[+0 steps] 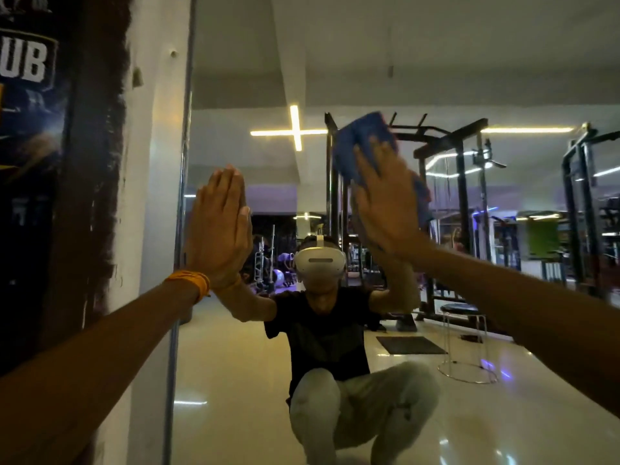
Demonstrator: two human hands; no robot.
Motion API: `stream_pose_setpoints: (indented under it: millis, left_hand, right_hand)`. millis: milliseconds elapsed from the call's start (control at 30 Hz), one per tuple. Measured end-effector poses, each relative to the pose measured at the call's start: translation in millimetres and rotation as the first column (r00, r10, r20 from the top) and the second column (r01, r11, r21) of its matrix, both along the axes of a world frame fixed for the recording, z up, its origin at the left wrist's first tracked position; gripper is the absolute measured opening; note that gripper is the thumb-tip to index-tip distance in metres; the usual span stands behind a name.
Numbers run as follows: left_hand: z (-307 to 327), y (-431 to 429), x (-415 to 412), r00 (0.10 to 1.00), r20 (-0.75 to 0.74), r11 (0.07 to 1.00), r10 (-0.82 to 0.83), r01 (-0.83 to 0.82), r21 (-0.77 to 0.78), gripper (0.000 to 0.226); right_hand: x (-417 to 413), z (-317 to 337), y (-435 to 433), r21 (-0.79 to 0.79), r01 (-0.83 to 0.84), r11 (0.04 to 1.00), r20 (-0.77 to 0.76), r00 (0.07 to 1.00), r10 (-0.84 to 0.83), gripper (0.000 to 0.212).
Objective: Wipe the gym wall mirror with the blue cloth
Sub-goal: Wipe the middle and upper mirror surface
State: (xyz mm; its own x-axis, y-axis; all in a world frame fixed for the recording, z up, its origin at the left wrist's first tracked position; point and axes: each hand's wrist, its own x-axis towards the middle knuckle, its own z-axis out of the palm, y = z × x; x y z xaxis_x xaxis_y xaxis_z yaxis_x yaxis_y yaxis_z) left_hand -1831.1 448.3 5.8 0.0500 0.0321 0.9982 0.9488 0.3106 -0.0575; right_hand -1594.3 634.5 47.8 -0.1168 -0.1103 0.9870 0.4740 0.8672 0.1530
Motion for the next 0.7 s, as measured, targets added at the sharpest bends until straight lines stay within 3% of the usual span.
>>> stream_pose_setpoints:
  millis: [100, 167, 233, 300, 367, 433, 467, 600, 667, 700]
  left_hand:
    - [-12, 10, 4, 0.999, 0.022, 0.999, 0.033, -0.033, 0.004, 0.064]
    - [-25, 11, 16, 0.998, -0.024, 0.993, 0.054, -0.056, -0.099, 0.065]
    - [-40, 14, 34, 0.997, -0.069, 0.986, 0.035, -0.046, -0.157, 0.066]
    - [-57, 19, 48, 0.996, -0.085, 0.983, 0.038, -0.053, -0.178, 0.064]
    - [-73, 26, 56, 0.997, -0.067, 0.985, 0.044, -0.054, -0.162, 0.064]
    - [-86, 32, 63, 0.999, -0.044, 0.987, 0.028, -0.035, -0.157, 0.065]
    - [-91, 35, 66, 0.999, -0.047, 0.986, 0.022, -0.03, -0.165, 0.065]
    - [-108, 52, 80, 0.997, -0.079, 0.971, 0.012, -0.03, -0.237, 0.068]
    - [-117, 59, 92, 0.997, -0.076, 0.966, -0.018, -0.003, -0.259, 0.066]
    - [-122, 62, 100, 0.996, -0.081, 0.963, -0.029, 0.006, -0.27, 0.065]
  right_hand:
    - [-15, -97, -8, 0.336, -0.077, 0.939, 0.366, 0.929, -0.054, 0.059]
    - [11, -122, 18, 0.414, -0.133, 0.901, 0.474, 0.876, -0.088, 0.058]
    - [45, -107, 44, 0.35, -0.092, 0.932, 0.411, 0.909, -0.065, 0.059]
    - [72, -83, 61, 0.145, 0.001, 0.989, 0.248, 0.968, -0.037, 0.061]
    - [86, -84, 64, -0.075, -0.047, 0.996, 0.037, 0.998, 0.05, 0.061]
    - [76, -124, 54, -0.166, -0.102, 0.981, -0.085, 0.992, 0.089, 0.061]
    - [62, -154, 47, -0.123, -0.085, 0.989, -0.057, 0.995, 0.078, 0.063]
    - [42, -240, 43, 0.282, -0.026, 0.959, 0.331, 0.941, -0.072, 0.075]
    - [73, -230, 68, 0.296, -0.01, 0.955, 0.341, 0.935, -0.096, 0.064]
    - [92, -223, 82, 0.223, 0.022, 0.974, 0.29, 0.953, -0.088, 0.059]
